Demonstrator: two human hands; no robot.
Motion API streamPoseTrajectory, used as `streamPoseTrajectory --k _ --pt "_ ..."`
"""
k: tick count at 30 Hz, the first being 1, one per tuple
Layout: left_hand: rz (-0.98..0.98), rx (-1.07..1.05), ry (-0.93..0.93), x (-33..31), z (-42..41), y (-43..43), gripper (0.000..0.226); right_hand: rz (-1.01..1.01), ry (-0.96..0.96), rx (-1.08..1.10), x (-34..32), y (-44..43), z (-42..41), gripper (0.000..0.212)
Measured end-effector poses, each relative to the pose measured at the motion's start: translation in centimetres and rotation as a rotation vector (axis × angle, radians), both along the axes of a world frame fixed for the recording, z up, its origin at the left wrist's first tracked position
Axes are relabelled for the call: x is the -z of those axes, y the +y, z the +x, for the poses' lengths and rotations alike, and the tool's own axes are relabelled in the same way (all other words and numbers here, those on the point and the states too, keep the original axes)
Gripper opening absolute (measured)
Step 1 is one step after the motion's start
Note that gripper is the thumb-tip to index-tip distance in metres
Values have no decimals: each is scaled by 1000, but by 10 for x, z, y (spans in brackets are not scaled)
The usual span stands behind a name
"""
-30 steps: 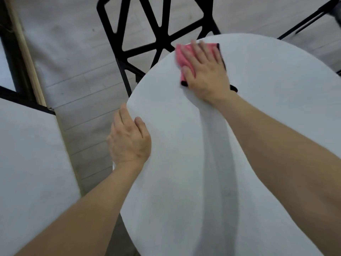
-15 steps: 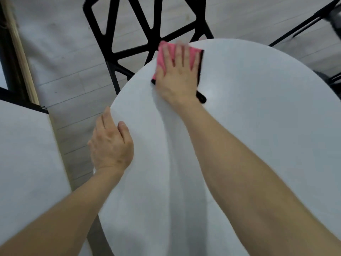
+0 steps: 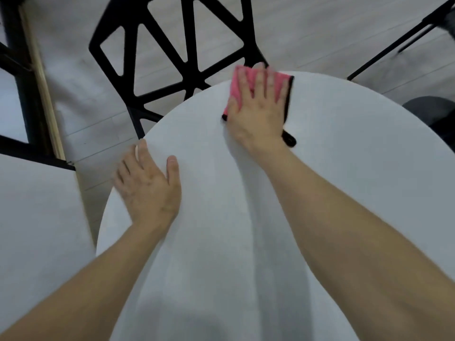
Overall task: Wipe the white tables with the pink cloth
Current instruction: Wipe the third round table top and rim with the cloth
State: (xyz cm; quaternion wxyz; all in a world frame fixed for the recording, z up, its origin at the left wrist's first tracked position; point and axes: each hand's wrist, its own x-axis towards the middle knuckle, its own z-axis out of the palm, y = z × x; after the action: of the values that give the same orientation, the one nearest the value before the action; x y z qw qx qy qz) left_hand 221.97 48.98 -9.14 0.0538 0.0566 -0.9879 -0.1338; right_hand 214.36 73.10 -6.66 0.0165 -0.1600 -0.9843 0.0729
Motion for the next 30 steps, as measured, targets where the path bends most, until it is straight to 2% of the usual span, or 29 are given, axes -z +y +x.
streamPoseTrajectory --k 2,3,5,7,10,12,13,15,17,19,20,22,24,26,27,28,30 --pt "-36 -43 31 5 0 8 69 -12 -10 -371 1 -54 -8 67" --pt "-41 -49 47 7 -1 6 69 -23 -21 -492 0 -62 -10 66" --pt "-39 -49 52 8 1 1 66 -43 -8 -560 0 -35 -7 66" --pt "-31 -58 57 8 0 1 65 -28 22 -357 5 27 2 68" --pt "-25 -60 56 9 1 4 66 8 -35 129 1 126 29 71" --pt "-35 -61 54 8 0 6 67 -14 -91 320 -3 117 27 72" --pt "-38 -60 49 7 -1 5 67 -13 -92 305 -6 84 21 71" --pt "-33 -68 36 8 1 4 66 -5 -45 9 -4 5 7 67" --pt "-15 -62 34 7 1 3 67 -25 -83 -322 -6 -56 1 65" --pt "-8 -49 31 9 -1 3 67 -17 -88 -434 -4 -45 4 65" --pt "-14 -38 33 9 -2 3 67 -15 -50 -389 -2 -22 11 65" --pt "-29 56 48 5 -2 5 65 -14 -12 -78 3 39 36 67" --pt "-29 274 66 -1 1 10 61 8 -8 343 2 94 69 67" --pt "-23 537 94 -6 2 12 57 -27 -24 588 0 89 83 67" --pt "-19 649 95 -8 2 12 56 -21 -23 595 -2 62 82 67" --pt "-14 749 89 -9 1 12 56 -14 -22 504 -3 30 80 65" --pt "-8 912 69 -13 2 10 57 -34 -20 184 -2 -31 87 62"
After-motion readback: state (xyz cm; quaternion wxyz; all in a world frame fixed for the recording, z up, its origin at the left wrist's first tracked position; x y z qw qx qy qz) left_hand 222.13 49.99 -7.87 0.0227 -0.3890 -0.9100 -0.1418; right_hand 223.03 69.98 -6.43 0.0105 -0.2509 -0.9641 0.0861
